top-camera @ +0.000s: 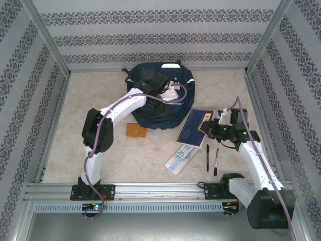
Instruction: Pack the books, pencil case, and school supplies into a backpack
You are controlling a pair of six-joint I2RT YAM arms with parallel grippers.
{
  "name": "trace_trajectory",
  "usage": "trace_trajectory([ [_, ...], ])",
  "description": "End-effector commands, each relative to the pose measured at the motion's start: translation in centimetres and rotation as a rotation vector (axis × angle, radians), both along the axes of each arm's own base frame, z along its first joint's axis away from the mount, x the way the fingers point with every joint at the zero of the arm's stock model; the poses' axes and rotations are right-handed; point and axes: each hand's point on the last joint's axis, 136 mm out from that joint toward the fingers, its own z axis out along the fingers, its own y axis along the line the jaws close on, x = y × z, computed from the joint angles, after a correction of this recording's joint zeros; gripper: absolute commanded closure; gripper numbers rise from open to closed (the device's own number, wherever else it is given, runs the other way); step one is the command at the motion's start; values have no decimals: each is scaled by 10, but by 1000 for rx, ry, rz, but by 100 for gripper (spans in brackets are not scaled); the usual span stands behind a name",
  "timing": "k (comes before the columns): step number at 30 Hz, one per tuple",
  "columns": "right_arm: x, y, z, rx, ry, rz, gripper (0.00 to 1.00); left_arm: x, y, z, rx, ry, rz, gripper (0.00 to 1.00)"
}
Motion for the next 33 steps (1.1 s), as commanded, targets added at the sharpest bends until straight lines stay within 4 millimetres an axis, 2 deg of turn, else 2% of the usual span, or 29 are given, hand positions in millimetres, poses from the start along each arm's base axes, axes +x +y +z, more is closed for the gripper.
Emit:
trace_trajectory([
  [1, 1, -13, 4, -90, -54, -39, 100, 11, -7, 0, -19, -3, 35, 35],
  [4, -2, -13, 0, -93, -54, -40, 100, 17, -18, -6, -44, 12, 53, 34],
  [8, -2, -13, -3, -91, -41, -34, 100, 9, -34, -26, 4, 32, -18, 32],
  [14, 1, -12, 2, -86, -57, -25, 100, 22, -37, -46, 52, 22, 45, 33],
  [19, 2, -10, 5, -80, -61, -13, 100, 9, -49, -59, 39, 73, -30, 31],
  [22, 2, -10, 4, -82, -61, -14, 100, 21, -42, -66, 93, 25, 0, 32],
  [24, 2, -10, 4, -80, -60, -12, 100, 35, -35, -67, 135, -36, 47, 42],
  [26, 2, -9, 5, -76, -61, -10, 100, 47, -30, -63, 176, -99, 70, 69],
  [29, 0, -9, 4, -69, -55, -10, 100, 55, -30, -51, 249, -200, 64, 83],
  [32, -1, -8, -1, -62, -44, -13, 100, 56, -37, -31, 235, -263, 38, 99],
  [33, -2, -7, -3, -51, -40, -11, 100, 57, -40, -19, 216, -292, 42, 100],
])
